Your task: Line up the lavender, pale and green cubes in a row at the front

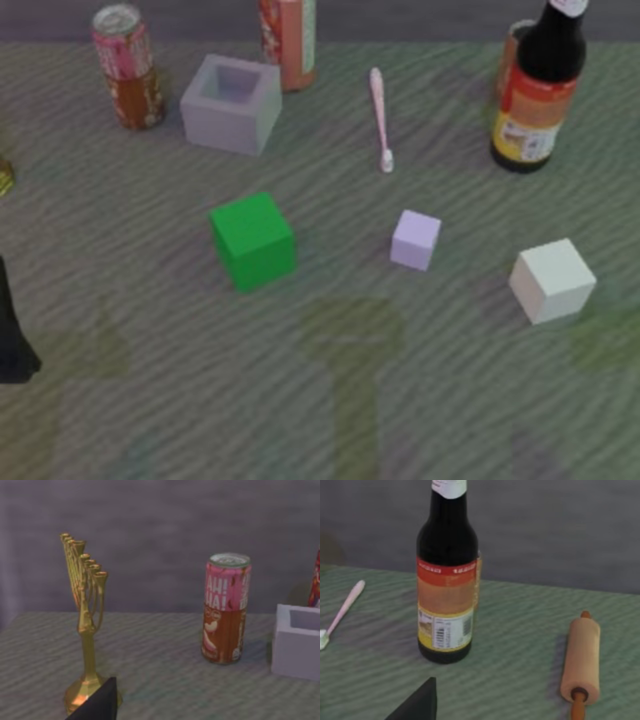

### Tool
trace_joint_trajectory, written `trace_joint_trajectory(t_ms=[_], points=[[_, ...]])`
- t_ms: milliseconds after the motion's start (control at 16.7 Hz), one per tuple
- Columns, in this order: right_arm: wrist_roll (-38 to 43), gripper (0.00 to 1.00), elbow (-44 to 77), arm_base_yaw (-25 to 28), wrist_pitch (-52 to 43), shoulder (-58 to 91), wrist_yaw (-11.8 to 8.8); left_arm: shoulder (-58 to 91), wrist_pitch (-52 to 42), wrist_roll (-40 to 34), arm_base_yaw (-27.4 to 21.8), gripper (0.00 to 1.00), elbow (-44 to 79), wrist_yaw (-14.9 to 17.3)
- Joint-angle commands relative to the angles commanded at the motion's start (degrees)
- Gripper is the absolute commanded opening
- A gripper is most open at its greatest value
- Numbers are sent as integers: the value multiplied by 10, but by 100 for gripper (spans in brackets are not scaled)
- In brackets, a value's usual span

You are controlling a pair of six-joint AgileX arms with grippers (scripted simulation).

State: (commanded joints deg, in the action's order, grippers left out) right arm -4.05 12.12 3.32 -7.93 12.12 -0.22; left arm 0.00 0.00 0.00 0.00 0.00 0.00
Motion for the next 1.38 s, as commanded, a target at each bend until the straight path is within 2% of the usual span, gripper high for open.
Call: trace_joint_trajectory(t_ms=[300, 900, 1140, 1380], points=[[-73, 100, 246, 54, -148, 257, 2, 0, 0, 0, 0, 100, 0, 0], [-240, 100, 812, 179, -507, 926, 2, 0, 0, 0, 0, 100, 0, 0], [-294, 100, 988, 220, -615, 1113, 2, 0, 0, 0, 0, 100, 0, 0], [-330, 100, 1120, 247, -683, 1239, 4, 0, 0, 0, 0, 100, 0, 0]])
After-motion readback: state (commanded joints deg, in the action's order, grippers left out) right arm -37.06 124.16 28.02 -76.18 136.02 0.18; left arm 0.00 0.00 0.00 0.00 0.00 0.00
